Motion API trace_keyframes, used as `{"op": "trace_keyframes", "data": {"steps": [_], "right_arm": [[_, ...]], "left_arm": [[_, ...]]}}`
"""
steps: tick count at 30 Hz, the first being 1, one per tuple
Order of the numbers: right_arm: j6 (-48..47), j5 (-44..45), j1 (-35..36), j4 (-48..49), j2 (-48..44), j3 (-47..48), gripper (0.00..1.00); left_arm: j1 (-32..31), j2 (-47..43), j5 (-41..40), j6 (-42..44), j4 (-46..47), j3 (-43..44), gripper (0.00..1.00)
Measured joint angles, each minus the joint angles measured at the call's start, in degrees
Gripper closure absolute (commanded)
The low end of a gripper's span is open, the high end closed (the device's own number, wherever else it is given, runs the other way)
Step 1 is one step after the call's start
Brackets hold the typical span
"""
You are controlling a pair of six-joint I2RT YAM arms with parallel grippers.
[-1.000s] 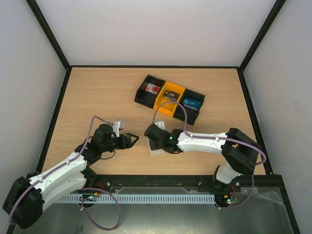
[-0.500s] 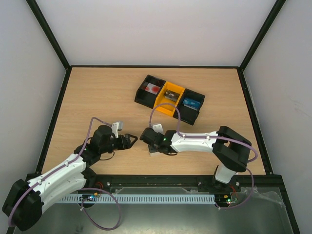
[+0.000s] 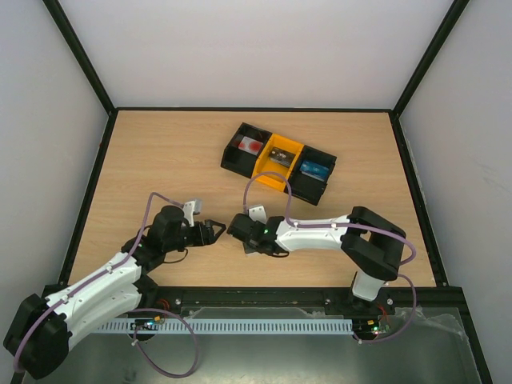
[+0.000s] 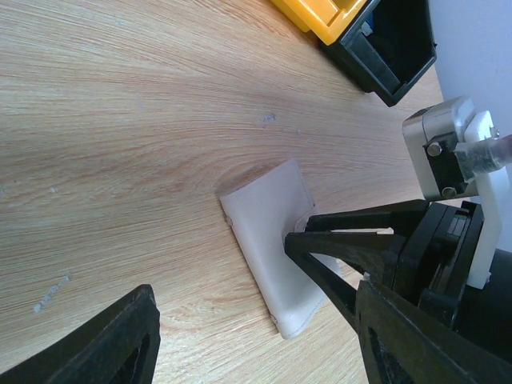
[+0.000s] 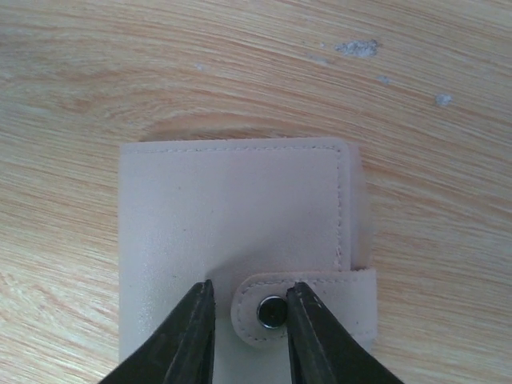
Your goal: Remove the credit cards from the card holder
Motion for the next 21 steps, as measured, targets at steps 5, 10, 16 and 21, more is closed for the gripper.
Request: {"op": "trace_keyframes", "data": {"steps": [5,10,16,21], "right_arm": [[0.6,1.4,0.1,-0.4,0.3,0.0,0.90],[0.9,2.2,0.2,-0.6,0.3,0.0,0.98],[1.1,2.3,0.3,0.4,-0.2,-0.5,0.98],[1.4,1.9,0.3,2.4,-0.8,-1.1,0.98]], "left_arm": [[0.0,0.0,0.0,0.0,0.0,-0.2,0.31],[0.0,0.0,0.0,-0.1,0.0,-0.2,0.31],[0.0,0.0,0.0,-0.2,0.0,-0.7,0.31],[0.0,0.0,0.0,-0.3,0.0,-1.1,0.32]]}}
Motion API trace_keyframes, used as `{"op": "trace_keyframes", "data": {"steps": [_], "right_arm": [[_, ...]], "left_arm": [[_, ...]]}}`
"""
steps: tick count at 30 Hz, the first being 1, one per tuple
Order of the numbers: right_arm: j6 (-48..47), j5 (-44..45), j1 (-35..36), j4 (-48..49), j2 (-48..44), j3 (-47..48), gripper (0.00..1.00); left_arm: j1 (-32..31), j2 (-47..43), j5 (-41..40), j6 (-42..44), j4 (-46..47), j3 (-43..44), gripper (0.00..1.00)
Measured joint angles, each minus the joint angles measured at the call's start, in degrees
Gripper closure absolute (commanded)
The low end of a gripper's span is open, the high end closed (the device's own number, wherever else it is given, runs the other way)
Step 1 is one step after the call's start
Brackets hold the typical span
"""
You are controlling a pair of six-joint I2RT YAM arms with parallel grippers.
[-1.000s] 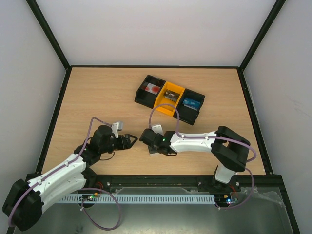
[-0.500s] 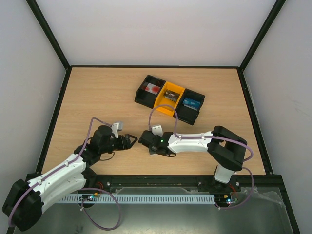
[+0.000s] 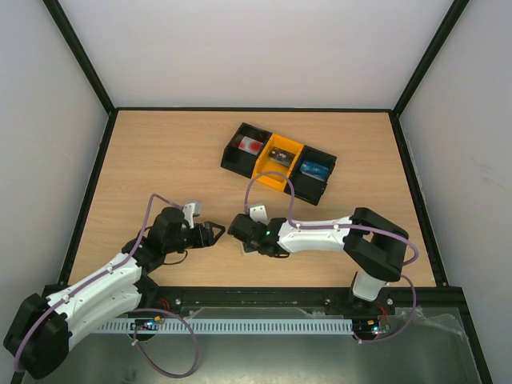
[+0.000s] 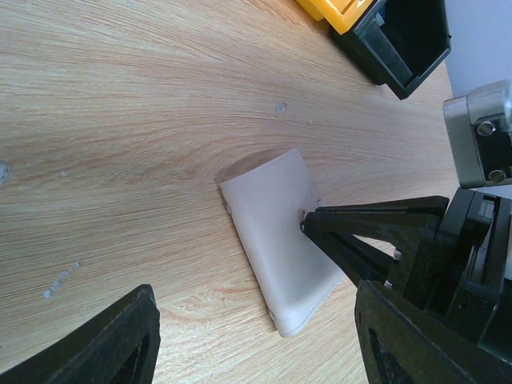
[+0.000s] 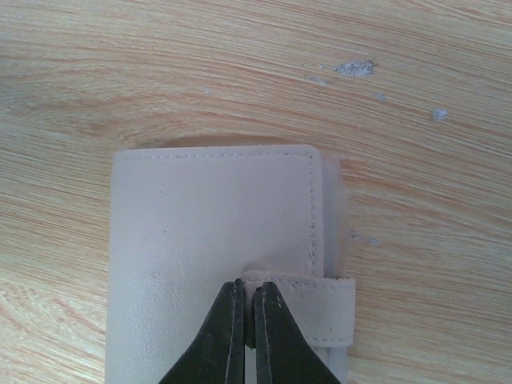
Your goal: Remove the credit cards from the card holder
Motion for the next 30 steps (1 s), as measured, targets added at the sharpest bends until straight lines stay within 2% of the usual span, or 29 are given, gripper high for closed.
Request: {"op": "trace_keyframes", "data": {"steps": [18,24,30], "right_arm": [[2.2,-5.7,0.0,15.3,-13.4,-10.9,0.98],[3.0,-6.5,0.0,20.7,-18.9,-14.2,0.98],[4.6,-10.0,0.0,29.9,-23.3,-20.8,0.98]], "left_arm": [[0.0,2.5,3.1,-0.3,2.0,-0.7,0.33],[0.0,4.1,5.5,-0.5,4.3,-0.7,0.26],[0.0,4.5,6.1,-0.3,4.9,-0.7,0.22]]}}
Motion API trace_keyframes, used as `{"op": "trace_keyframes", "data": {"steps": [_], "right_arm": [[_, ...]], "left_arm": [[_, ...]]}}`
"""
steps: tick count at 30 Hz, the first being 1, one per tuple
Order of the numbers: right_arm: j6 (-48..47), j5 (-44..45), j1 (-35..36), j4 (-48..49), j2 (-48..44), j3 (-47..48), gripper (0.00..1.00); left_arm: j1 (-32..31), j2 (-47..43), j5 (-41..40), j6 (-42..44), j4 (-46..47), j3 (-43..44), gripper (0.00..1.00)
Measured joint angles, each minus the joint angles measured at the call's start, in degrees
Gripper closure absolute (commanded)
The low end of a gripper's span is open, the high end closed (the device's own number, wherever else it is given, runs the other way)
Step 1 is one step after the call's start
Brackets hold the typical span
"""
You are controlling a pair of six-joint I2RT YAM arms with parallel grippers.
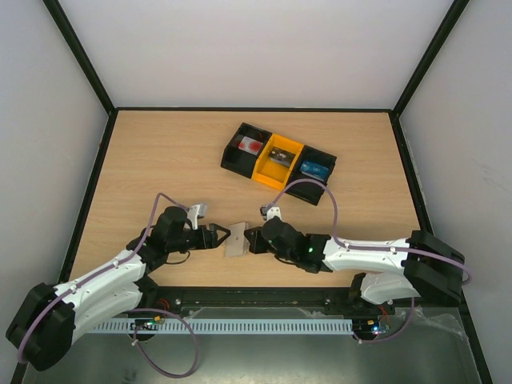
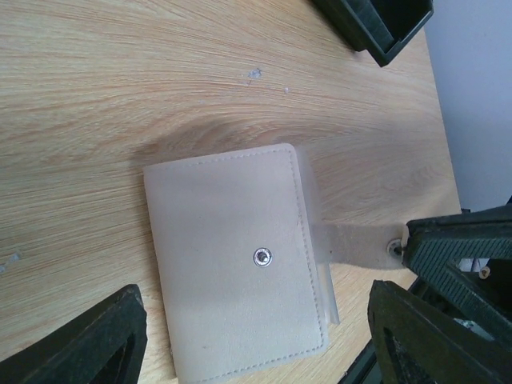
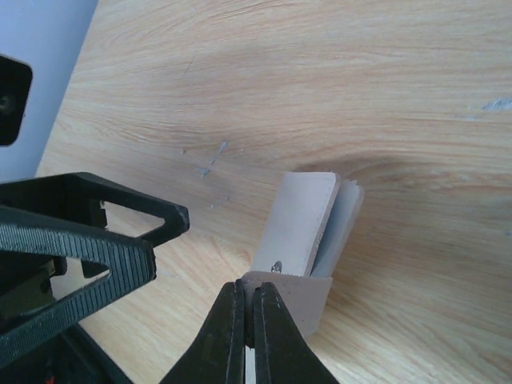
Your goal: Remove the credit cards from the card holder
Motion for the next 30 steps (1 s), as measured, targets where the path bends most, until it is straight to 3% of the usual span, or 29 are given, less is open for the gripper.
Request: {"op": "trace_keyframes", "data": {"steps": [16,23,30], "right_arm": [[1.8,-7.2,0.0,17.2,-1.7,-5.4,0.98],[2.5,-5.4,0.0,16.8,-2.8,-5.9,0.98],[5.6,3.7,0.0,8.0,-12.3,-11.0,0.98]], "left_arm": [[0.0,0.5,0.5,0.5,0.0,0.0,0.22],[0.0,0.5,-0.2,0.5,-0.5,0.0,0.28],[0.0,0.5,-1.7,0.7,-1.6,-0.3,0.31]]}}
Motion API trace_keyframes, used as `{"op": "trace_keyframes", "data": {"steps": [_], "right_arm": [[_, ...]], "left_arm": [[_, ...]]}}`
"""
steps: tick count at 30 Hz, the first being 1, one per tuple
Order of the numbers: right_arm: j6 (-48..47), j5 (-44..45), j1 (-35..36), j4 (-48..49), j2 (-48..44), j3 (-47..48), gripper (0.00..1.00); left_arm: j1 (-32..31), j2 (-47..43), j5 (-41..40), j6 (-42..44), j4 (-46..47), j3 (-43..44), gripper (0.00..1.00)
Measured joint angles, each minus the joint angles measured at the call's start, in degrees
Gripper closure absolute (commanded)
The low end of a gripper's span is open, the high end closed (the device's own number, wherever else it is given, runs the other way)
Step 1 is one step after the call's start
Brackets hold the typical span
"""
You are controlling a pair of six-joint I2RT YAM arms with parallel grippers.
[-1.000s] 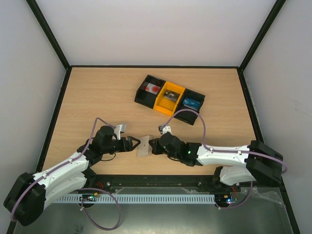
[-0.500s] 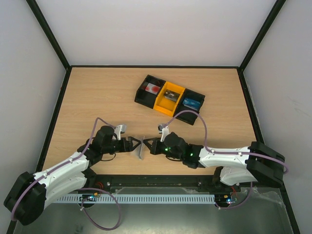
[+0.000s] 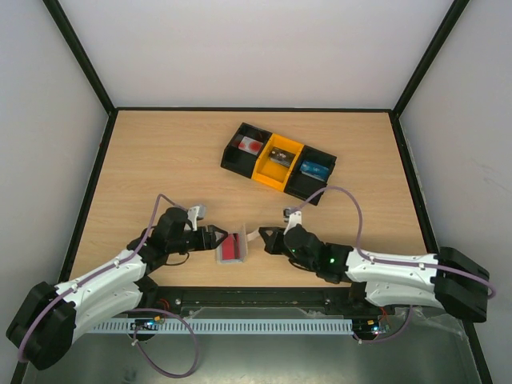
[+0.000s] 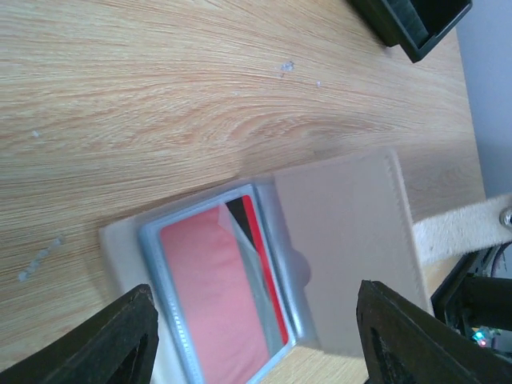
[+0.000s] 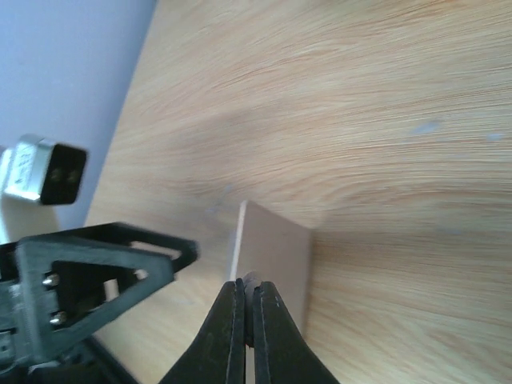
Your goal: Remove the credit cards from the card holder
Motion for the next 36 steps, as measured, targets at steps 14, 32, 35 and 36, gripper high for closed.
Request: {"op": "trace_keyframes", "data": {"steps": [14,32,35,36], "right_arm": [[8.2,7.0,0.0,-9.6,-7.3,-9.9,0.90],[5.9,4.5,0.0,-20.7,-8.7,3.2,0.59],[5.5,2.4,0.0,-19.8,-8.5,3.4,0.59],[5.3,1.9,0.0,-19.5,-8.7,3.4,0.59]], "left_arm": [[-0.3,1.1,-0.6,-1.6,1.9,-1.1,0.39],[-5.5,14.1,2.4,-4.8,11.7,3.8,0.63],[-5.6,18.3,3.5,-5.1,15.7,4.7,0.70],[-5.8,20.3,3.8,-5.0,16.1,5.4,0.71]]}}
